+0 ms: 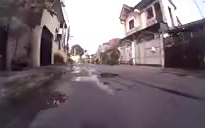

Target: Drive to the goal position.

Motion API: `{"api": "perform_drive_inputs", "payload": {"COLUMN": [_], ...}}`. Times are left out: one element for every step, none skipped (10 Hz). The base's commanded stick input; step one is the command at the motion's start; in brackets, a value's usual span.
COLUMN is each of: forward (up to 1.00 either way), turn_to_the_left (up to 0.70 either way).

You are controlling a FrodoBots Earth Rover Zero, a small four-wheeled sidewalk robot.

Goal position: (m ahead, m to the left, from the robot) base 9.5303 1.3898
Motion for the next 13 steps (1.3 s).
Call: {"api": "perform_drive_inputs", "payload": {"forward": [1.0, 1.0, 1.0, 1.0, 1.0, 1.0, 1.0, 1.0, 1.0, 1.0, 1.0, 1.0, 1.0], "turn_to_the_left": [0.36, 0.29, 0.21, 0.0, 0.0, 0.0, 0.0, 0.0, 0.0, 0.0, 0.4, 0.4, 0.4]}}
